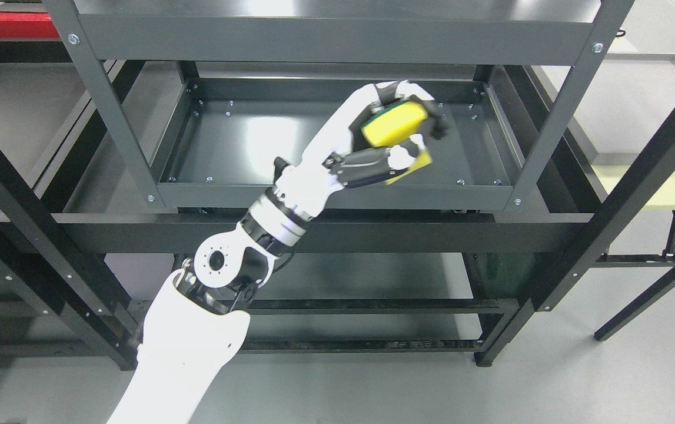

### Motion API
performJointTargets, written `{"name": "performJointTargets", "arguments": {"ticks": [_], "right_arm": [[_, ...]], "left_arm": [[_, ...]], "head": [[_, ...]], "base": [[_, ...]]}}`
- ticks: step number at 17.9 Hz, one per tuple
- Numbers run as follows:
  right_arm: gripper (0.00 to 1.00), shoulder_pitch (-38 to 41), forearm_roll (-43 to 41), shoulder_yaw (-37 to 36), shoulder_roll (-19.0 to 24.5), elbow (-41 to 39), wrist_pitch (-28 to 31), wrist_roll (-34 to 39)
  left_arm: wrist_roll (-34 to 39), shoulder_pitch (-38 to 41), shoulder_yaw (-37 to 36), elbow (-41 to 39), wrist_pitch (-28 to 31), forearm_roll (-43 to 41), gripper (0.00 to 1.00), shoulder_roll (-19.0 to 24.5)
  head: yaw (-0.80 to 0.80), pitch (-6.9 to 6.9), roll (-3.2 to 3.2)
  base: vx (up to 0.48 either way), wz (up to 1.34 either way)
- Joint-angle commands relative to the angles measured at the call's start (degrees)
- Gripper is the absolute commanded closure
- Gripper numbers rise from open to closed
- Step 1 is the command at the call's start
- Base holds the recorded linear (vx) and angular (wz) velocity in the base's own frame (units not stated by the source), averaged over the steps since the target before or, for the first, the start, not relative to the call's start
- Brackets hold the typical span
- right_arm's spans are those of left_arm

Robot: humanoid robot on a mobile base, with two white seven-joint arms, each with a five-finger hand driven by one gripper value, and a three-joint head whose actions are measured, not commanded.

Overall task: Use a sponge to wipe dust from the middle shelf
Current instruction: 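Reach the sponge into the middle shelf toward its far corner, then sweep the sponge along the shelf's far edge toward the left arm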

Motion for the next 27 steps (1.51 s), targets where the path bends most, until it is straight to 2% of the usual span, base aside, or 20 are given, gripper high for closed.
{"name": "performJointTargets", "arguments": {"ticks": [1, 7, 11, 14, 19, 24, 27], "right_arm": [[0.0, 0.0, 0.0, 0.0, -1.0, -1.0, 0.1, -0.1], [0.0, 0.0, 0.0, 0.0, -1.0, -1.0, 0.1, -0.1], [0.0, 0.0, 0.0, 0.0, -1.0, -1.0, 0.1, -0.1], [0.0, 0.0, 0.0, 0.0, -1.0, -1.0, 0.1, -0.1], [0.0, 0.0, 0.0, 0.1, -1.0, -1.0, 0.1, -0.1], [0.0, 0.0, 0.0, 0.0, -1.0, -1.0, 0.1, -0.1], [0.0, 0.0, 0.0, 0.0, -1.0, -1.0, 0.1, -0.1]], "left_arm": [[0.2, -11.7, -12.0, 1.2, 0.4, -10.5, 1.0, 1.0], [-1.7, -27.1, -11.4, 10.1, 0.8, -27.0, 1.0, 1.0], [-5.5, -32.5, -12.3, 13.0, 0.2, -33.4, 1.0, 1.0], [-11.1, -32.0, -11.1, 12.9, -1.5, -40.6, 1.0, 1.0], [-15.2, -31.8, -5.3, 11.9, -4.9, -44.2, 1.0, 1.0], [-17.6, -29.0, -0.5, 8.3, -7.7, -44.2, 1.0, 9.6], [-21.6, -24.3, 5.4, 5.8, -9.5, -44.1, 1.0, 12.0]], "head": [[0.0, 0.0, 0.0], [0.0, 0.0, 0.0], [0.0, 0.0, 0.0], [0.0, 0.0, 0.0], [0.0, 0.0, 0.0], [0.0, 0.0, 0.0], [0.0, 0.0, 0.0]], "base": [[-0.01, 0.0], [-0.005, 0.01], [0.0, 0.0], [0.0, 0.0], [0.0, 0.0], [0.0, 0.0], [0.0, 0.0]]}}
